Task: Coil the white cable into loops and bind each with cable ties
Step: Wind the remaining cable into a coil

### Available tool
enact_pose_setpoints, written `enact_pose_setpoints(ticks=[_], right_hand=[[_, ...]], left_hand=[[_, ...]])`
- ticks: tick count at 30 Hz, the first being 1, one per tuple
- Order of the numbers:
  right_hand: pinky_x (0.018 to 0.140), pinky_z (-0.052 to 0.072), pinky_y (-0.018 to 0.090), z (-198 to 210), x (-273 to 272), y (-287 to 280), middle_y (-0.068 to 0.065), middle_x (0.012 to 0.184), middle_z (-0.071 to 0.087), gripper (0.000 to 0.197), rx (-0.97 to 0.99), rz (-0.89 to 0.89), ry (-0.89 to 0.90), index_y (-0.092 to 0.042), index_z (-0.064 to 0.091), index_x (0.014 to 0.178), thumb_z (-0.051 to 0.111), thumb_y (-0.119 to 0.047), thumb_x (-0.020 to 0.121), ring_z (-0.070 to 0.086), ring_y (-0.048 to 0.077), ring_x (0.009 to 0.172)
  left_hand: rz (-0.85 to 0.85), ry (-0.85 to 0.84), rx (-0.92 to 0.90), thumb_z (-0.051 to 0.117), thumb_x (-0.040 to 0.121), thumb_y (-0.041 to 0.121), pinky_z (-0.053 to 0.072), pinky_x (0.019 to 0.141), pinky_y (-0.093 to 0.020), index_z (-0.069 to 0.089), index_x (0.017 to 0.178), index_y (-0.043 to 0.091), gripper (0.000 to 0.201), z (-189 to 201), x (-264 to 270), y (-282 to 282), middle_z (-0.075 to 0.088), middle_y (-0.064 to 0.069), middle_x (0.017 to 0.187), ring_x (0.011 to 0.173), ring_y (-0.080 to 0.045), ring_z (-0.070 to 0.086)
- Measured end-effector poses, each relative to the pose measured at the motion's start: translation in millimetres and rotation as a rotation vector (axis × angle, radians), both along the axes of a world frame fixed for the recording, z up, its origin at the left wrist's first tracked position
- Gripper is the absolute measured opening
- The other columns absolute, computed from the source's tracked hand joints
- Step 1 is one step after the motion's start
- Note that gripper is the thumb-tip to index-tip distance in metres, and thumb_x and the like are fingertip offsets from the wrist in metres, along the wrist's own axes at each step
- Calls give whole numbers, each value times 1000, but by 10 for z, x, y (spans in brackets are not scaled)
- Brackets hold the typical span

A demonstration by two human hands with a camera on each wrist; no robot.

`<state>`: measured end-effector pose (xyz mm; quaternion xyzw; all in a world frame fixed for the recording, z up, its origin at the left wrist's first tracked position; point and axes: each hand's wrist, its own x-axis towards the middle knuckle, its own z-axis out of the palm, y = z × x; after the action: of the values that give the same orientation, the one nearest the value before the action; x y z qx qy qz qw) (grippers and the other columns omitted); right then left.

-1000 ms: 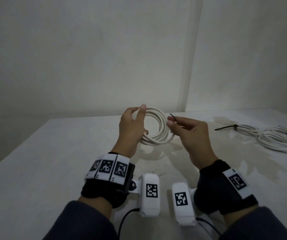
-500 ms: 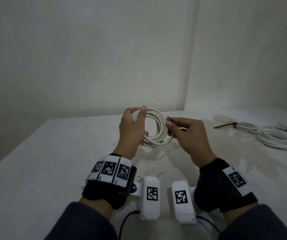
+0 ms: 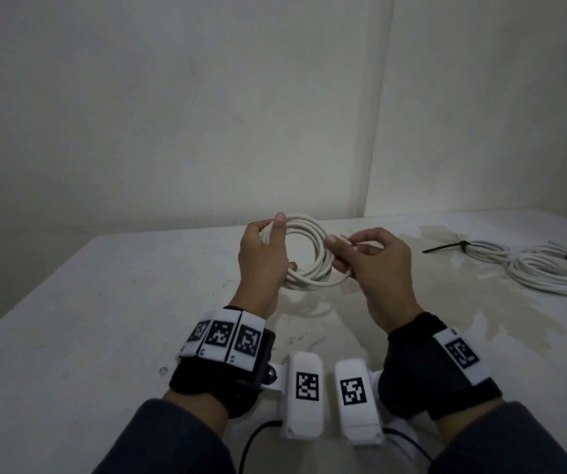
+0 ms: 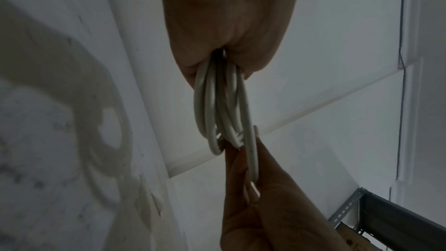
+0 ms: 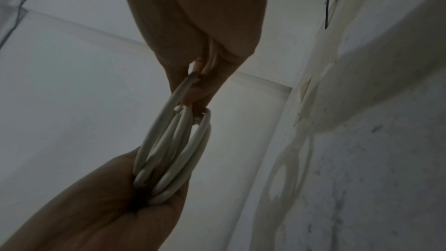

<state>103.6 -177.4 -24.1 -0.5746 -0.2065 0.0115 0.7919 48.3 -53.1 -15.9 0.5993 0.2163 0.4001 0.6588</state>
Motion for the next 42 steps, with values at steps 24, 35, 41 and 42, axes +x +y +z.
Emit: enact_pose_setpoints(ticks=[24, 35, 41, 42], right_hand=[[62, 48, 13, 7, -42, 0, -2, 94, 72, 20, -69, 18, -133, -7, 71, 104, 70, -13, 85, 66, -1, 70], [68, 54, 36, -2, -90, 123, 13, 81, 61, 14, 149, 350, 255, -14, 49, 88, 44, -15, 101, 59, 16, 63], [50, 48, 24, -4, -41, 82, 11, 71, 57, 18, 190, 329, 257, -14, 51, 80, 50, -11, 98, 50, 14, 48], [52, 51, 26, -5, -48, 80, 12, 73, 60, 18, 181, 347, 247, -15, 52, 80, 50, -12, 98, 53, 14, 50]], left_hand=[[-47, -27, -37, 54, 94, 40, 40, 40, -17, 58, 111, 8, 36, 4, 14, 44, 47, -2, 85, 60, -15, 43], [-83, -12, -1, 51, 95, 41, 57, 65, -33, 52, 108, 13, 31, -75, 15, -87, 55, 0, 83, 61, -13, 56], [-148, 25, -6, 53, 95, 39, 49, 48, -17, 46, 114, 8, 36, -95, -19, -152, 55, 1, 85, 47, -1, 60], [-129, 31, -4, 53, 95, 39, 48, 46, -17, 47, 113, 8, 36, -95, -17, -140, 55, 1, 83, 45, 0, 58]])
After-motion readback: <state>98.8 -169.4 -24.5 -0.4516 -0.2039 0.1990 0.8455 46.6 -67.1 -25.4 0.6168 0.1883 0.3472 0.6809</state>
